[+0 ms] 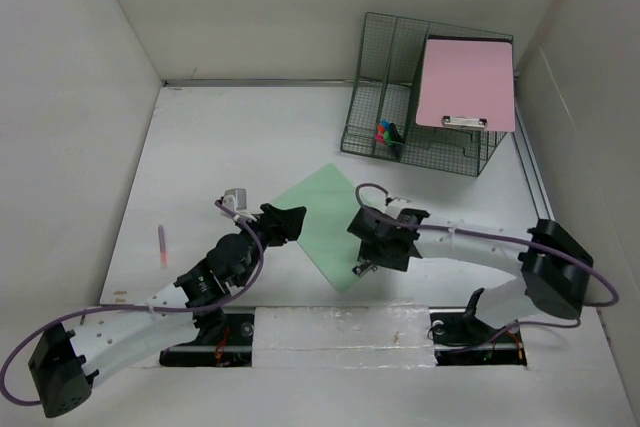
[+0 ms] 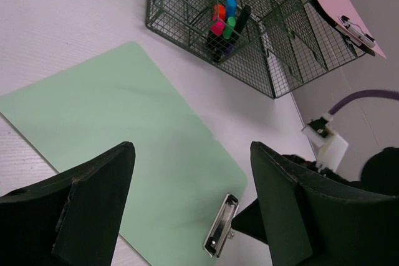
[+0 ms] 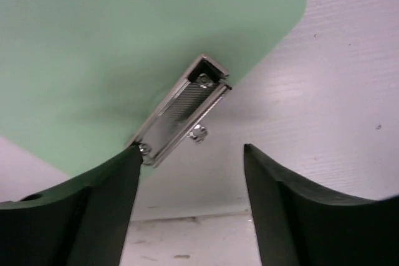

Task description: Organize the desk

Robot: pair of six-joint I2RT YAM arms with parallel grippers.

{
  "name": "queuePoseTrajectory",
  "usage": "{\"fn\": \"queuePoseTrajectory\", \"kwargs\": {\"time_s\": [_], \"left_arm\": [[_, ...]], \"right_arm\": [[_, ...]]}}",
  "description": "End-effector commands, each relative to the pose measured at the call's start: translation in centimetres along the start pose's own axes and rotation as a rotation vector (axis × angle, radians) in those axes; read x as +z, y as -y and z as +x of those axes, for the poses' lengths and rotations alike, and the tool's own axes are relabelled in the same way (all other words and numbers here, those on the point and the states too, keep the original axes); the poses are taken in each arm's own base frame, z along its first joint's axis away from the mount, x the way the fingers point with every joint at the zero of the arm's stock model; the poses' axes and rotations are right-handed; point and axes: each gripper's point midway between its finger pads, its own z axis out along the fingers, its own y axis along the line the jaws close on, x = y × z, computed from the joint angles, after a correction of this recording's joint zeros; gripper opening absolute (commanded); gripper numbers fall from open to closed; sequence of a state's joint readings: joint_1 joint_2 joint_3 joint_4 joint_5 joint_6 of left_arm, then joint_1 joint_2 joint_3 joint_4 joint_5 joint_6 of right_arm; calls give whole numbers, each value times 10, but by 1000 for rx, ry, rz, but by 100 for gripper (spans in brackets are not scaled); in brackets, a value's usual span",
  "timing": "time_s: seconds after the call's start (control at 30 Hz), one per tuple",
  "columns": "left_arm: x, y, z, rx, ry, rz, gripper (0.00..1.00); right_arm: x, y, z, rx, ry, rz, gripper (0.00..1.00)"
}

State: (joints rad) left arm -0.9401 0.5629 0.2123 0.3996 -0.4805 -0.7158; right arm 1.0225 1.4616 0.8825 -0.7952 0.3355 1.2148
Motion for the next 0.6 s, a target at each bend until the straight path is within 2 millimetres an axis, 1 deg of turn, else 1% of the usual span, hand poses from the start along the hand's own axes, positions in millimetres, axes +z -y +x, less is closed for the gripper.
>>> {"fn": "queuePoseTrajectory", "kwargs": {"time_s": [0.0,0.03,0.1,0.13,0.3,0.4,0.47,0.5,0.57], "left_arm": [[1,19,-18,-39,44,50,70],[2,18,-17,-37,41,48,70],[2,18,-16,-34,36,47,70],[3,19,-15,-28,30,45,70],[2,18,-14,-26,29,45,70],[2,20,-16,-30,33,52,70],[2,17,-17,-31,40,45,70],[3,17,-16,-28,36,43,70],[3,18,-17,-28,34,45,70]], "right_arm": [[-20,-14,-20,72,82,-105,74],[-18,-19,-18,78,73,-121,79],[-13,-28,-20,79,65,-134,81],[-5,-28,-15,62,48,-107,82],[13,-30,-12,74,48,-67,81],[22,-17,-16,123,64,-5,78],[24,-15,-20,145,79,-11,77],[25,-19,-22,159,88,-34,76],[31,-15,-20,171,83,-28,74]]}}
